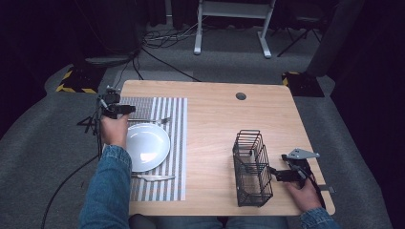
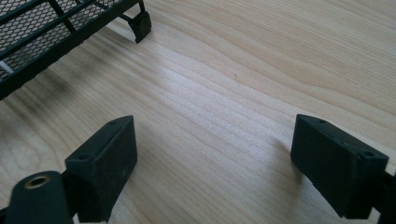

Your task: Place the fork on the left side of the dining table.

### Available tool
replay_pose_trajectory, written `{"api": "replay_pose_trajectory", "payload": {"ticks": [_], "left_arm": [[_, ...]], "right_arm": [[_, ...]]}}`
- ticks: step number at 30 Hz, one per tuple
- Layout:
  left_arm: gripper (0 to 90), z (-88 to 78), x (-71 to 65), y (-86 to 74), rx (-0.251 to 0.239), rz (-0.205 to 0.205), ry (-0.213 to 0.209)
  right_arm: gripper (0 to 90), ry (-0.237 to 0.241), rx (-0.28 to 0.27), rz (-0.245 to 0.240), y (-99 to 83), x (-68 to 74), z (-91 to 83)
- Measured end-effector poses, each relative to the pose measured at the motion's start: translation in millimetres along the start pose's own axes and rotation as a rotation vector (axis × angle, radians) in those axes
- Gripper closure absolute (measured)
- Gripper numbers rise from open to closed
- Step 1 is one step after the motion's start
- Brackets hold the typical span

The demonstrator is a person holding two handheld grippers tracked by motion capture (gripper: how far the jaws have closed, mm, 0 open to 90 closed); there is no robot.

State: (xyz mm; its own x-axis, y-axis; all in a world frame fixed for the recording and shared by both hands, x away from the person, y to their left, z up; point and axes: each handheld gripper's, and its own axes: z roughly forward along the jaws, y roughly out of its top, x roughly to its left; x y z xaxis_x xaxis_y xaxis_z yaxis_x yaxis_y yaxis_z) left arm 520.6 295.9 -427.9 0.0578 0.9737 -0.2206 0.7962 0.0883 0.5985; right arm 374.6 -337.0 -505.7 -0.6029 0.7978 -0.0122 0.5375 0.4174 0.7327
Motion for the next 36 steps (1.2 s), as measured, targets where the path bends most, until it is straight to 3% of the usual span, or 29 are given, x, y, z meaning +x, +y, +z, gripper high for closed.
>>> {"api": "replay_pose_trajectory", "payload": {"ticks": [1,2,5,13,14,17,25,28,35,36], "left_arm": [[44.8,0.0,0.0,0.0,0.0,0.0,0.0],[44.8,-8.0,-7.8,1.1,-0.01,0.028,-0.004],[44.6,-14.3,-12.7,1.4,-0.022,0.034,-0.019],[44.1,-49.2,-31.5,-2.3,-0.067,0.087,-0.066],[44.0,-59.6,-36.7,-4.6,-0.081,0.096,-0.081],[43.5,-67.2,-40.5,-6.4,-0.09,0.109,-0.094],[42.6,-98.4,-59.5,-16.4,-0.129,0.156,-0.154],[42.8,-115.3,-71.3,-23.7,-0.171,0.187,-0.192],[42.7,-131.4,-89.4,-35.2,-0.195,0.23,-0.247],[42.5,-136.9,-95.8,-39.7,-0.199,0.251,-0.259]], "right_arm": [[14.7,0.0,0.0,0.0,0.0,0.0,0.0],[14.7,0.001,0.001,0.0,0.0,-0.1,0.0],[14.7,0.0,0.0,0.0,0.0,0.0,0.0],[14.7,0.001,0.001,0.0,0.0,-0.1,0.0],[14.7,0.001,0.0,0.0,0.0,-0.1,0.0],[14.7,0.001,0.0,0.0,0.0,-0.1,0.0],[14.7,0.001,0.0,0.001,0.1,-0.1,0.0],[14.7,0.001,0.0,0.001,0.1,-0.1,0.0],[14.7,0.001,0.001,0.001,0.1,-0.2,0.0],[14.7,0.001,0.001,0.001,0.1,-0.1,0.0]]}}
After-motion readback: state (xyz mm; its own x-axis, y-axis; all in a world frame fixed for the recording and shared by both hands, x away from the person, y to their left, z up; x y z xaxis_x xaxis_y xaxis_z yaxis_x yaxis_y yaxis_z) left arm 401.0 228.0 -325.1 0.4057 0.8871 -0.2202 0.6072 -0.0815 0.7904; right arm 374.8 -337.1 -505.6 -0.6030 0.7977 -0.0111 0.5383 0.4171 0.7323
